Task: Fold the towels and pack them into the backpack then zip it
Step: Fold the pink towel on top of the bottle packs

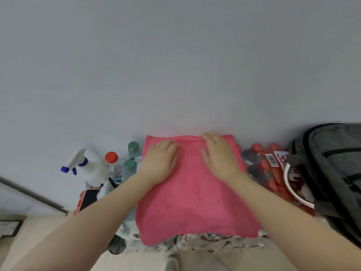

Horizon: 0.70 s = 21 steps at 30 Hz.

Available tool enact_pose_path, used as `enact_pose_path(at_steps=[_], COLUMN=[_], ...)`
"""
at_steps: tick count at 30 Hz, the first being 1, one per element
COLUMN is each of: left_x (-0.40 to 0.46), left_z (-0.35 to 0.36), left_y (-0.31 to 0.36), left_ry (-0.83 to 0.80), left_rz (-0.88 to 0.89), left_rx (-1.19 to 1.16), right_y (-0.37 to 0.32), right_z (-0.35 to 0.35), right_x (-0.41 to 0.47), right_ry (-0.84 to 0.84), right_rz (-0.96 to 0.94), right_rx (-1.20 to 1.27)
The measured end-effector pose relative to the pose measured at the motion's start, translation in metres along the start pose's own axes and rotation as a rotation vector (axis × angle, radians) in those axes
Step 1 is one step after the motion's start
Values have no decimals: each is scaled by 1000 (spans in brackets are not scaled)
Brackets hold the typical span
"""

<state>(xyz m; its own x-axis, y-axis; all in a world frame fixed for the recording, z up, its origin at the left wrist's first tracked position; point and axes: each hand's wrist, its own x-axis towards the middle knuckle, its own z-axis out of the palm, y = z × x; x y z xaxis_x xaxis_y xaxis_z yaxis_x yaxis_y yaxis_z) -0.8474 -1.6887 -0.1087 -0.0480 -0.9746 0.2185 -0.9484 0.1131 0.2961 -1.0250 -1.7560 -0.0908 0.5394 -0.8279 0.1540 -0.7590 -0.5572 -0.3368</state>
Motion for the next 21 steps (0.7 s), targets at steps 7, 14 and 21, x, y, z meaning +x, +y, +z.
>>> enact_pose_path(at_steps=[7,14,21], left_x=[-42,-100,-160], left_z=[14,-3,-4], left_y=[1,19,58], left_ry=[-273,-201,105], left_rz=[-206,-427,-560], left_rx=[197,77,-38], right_y=[29,59,39], right_z=[16,-14,-16], right_x=[-43,-107,-185], right_ry=[-354,-275,98], right_rz=[139,294,393], right_rx=[-220,-207,173])
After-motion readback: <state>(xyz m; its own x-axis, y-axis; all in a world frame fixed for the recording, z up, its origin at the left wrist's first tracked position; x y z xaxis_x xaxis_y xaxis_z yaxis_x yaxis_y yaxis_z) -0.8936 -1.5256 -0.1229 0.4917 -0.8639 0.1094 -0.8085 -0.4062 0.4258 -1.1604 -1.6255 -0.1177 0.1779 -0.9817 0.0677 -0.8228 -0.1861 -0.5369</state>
